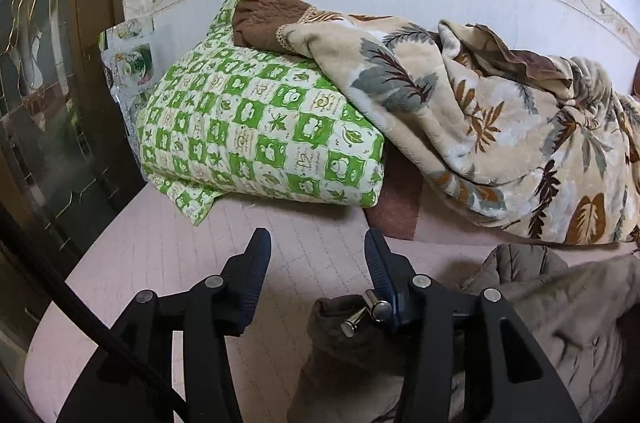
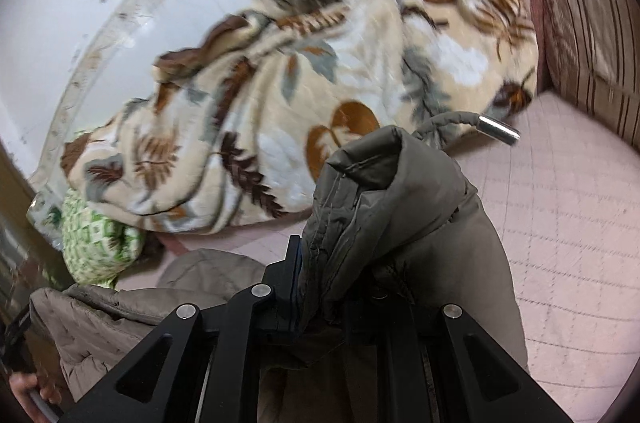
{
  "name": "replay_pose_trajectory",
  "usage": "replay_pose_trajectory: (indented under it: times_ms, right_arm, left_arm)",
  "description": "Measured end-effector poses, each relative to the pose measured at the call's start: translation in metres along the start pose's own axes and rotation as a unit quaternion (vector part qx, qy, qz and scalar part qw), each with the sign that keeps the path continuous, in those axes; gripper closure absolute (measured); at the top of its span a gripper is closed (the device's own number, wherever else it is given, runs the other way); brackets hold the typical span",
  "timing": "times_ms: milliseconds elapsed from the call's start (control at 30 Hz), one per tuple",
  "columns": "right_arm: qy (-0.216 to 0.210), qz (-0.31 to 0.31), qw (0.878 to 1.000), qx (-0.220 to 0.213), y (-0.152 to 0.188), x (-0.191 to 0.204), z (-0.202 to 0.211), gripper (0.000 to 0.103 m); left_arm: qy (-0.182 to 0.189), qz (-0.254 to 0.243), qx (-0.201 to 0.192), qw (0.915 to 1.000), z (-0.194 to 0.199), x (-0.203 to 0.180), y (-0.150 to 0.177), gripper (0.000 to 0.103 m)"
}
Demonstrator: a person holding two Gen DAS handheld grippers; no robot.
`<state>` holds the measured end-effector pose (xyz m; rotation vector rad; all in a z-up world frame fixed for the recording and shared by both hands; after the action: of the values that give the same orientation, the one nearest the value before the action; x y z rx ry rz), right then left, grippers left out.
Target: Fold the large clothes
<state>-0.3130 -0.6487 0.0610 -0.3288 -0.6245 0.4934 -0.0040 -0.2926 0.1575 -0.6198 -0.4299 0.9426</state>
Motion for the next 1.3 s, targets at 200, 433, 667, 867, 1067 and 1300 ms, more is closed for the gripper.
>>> replay_pose_trajectory:
  times_ms: [200,433,667,867,1067,1300]
  right_arm:
    - [0.002,-0.032,0.999,0.027,-0.005,-0.015,-0.024,0.087]
    - [-0.039,-0.062,0.996,0.054,-0.011,-0.022,-0.02,0.069]
    - [-0.039,-0.017,0.999,-0.012,-0.024,-0.016,0.052,0.044]
    - [-0.029,0.052,0.998,0.006,0.007,-0.004,0.067,0.044]
    - [0.016,0.105,0.993,0.051,0.046,0.002,0.029,0.044]
    - [0.106,0.153,0.978,0.094,0.054,-0.013,-0.035,0.043]
  left_arm:
    - [0.009,0.026,-0.007,0.9996,0.003,0.013,-0.02,0.048]
    - [0.057,-0.004,-0.002,0.9984,0.028,-0.002,-0.013,0.048]
    - [0.134,-0.088,0.031,0.9866,0.043,-0.073,0.03,0.048]
    - [0.128,-0.159,0.068,0.9766,0.022,-0.123,0.075,0.048]
    - [0.109,-0.167,0.102,0.9746,-0.019,-0.131,0.095,0.048]
    - [0.119,-0.14,0.179,0.9665,-0.086,-0.128,0.102,0.032]
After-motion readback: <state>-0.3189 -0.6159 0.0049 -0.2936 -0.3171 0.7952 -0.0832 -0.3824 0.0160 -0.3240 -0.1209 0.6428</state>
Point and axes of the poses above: each gripper's, at about its wrist camera, not at the fingertips, and z roughly against the way its jaws point, x to its left, y to its underside, the point moved 6 cm from there along -z, roughly the way its jaws point, and after that the axes turned 15 degrees about x, right-handed, at the moved point
